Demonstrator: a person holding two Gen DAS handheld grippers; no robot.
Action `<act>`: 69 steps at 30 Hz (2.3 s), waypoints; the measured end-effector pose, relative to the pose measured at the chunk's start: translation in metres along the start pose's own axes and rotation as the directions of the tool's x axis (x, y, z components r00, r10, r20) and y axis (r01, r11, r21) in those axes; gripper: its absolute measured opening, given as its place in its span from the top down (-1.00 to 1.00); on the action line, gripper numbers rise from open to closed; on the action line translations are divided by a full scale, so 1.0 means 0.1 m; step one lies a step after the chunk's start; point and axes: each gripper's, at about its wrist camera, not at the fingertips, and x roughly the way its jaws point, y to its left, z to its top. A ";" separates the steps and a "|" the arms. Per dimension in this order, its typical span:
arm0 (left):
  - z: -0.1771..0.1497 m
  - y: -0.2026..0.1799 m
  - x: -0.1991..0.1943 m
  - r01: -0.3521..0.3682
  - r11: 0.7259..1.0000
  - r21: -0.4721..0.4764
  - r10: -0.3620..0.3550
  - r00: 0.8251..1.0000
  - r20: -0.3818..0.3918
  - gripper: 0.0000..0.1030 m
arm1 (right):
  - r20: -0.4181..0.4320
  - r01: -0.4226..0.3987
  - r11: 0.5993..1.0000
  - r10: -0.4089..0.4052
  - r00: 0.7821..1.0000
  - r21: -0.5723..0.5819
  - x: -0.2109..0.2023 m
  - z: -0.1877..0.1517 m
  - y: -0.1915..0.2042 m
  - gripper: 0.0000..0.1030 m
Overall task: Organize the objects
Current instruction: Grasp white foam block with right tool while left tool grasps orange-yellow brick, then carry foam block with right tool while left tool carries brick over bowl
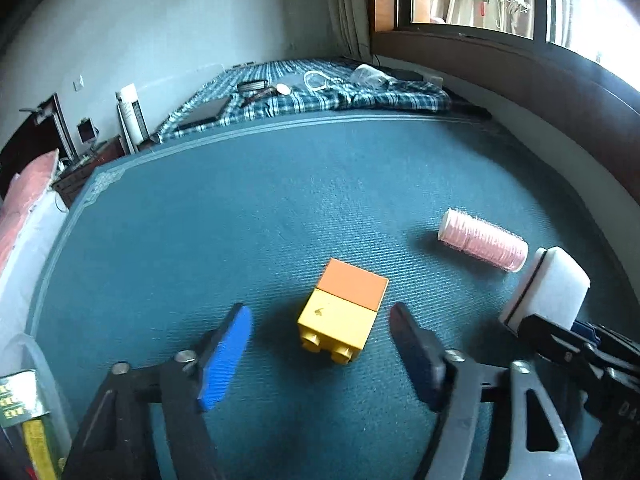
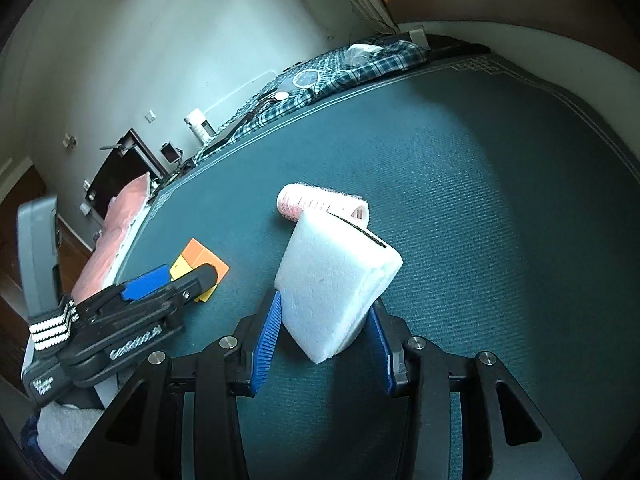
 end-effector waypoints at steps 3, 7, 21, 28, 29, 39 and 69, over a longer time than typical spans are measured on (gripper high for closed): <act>-0.01 0.02 0.03 0.017 1.000 -0.014 -0.017 1.000 -0.005 0.07 | 0.007 0.017 1.000 -0.017 1.000 -0.023 0.00 -0.02 0.04 0.16; -0.03 0.03 0.01 0.012 1.000 -0.020 -0.012 1.000 -0.003 0.36 | 0.014 0.034 0.999 -0.033 0.999 -0.042 0.00 -0.04 0.07 0.16; -0.17 0.04 -0.39 -0.064 0.998 -0.001 0.064 0.996 0.055 0.36 | 0.019 0.048 0.997 -0.047 0.999 -0.054 0.01 -0.04 0.08 0.16; -0.27 0.11 -0.61 -0.083 0.996 -0.018 0.084 0.994 0.068 0.36 | 0.023 0.063 0.996 -0.061 0.998 -0.060 0.00 -0.05 0.09 0.16; -0.28 0.13 -0.63 -0.085 0.996 -0.020 0.086 0.994 0.069 0.36 | 0.024 0.067 0.996 -0.066 0.998 -0.063 0.00 -0.05 0.10 0.16; -0.44 0.23 -0.90 -0.102 0.994 -0.041 0.106 0.990 0.097 0.36 | 0.023 0.087 0.993 -0.086 0.996 -0.080 -0.07 -0.16 0.16 0.16; -0.97 0.66 -1.48 -0.084 0.988 -0.129 0.101 0.986 0.130 0.36 | 0.009 0.125 0.991 -0.125 0.992 -0.047 -0.38 -0.45 0.23 0.23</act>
